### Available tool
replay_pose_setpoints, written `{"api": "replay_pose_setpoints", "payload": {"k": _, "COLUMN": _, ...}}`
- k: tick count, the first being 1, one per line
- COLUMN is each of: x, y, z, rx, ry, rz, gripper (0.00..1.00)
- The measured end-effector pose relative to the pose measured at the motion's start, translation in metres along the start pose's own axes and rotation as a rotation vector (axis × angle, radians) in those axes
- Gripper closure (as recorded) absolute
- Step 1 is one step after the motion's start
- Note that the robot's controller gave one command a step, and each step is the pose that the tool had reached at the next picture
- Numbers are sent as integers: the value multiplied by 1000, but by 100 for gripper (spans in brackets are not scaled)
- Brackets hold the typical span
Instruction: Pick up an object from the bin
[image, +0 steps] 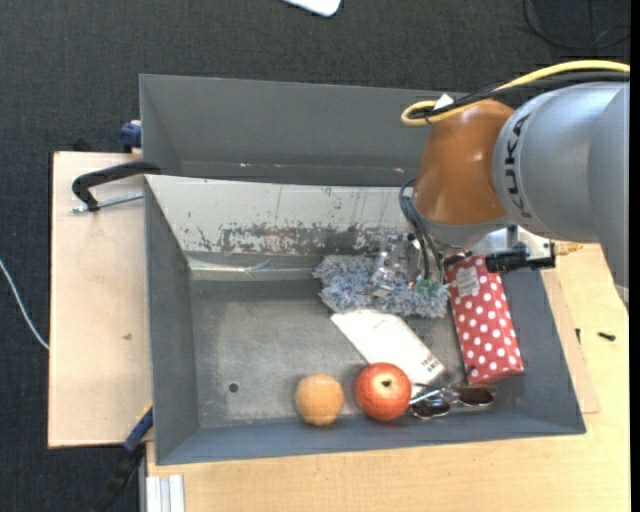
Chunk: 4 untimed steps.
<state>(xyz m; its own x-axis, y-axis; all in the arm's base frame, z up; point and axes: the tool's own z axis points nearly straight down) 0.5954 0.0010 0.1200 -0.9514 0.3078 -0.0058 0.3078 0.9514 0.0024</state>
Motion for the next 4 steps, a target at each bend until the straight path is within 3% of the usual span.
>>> {"api": "replay_pose_setpoints", "payload": {"k": 1, "x": -1, "y": -4, "z": -35, "rx": -1, "ry": -2, "rz": -2, "gripper": 100}}
{"api": "replay_pose_setpoints", "payload": {"k": 2, "x": 2, "y": 4, "z": -67, "rx": 2, "ry": 9, "rz": -22, "gripper": 100}}
{"api": "replay_pose_setpoints", "payload": {"k": 3, "x": 6, "y": 1, "z": -124, "rx": 0, "ry": 3, "rz": -24, "gripper": 100}}
{"api": "replay_pose_setpoints", "payload": {"k": 4, "x": 0, "y": -12, "z": -85, "rx": -1, "ry": -5, "rz": -122, "gripper": 100}}
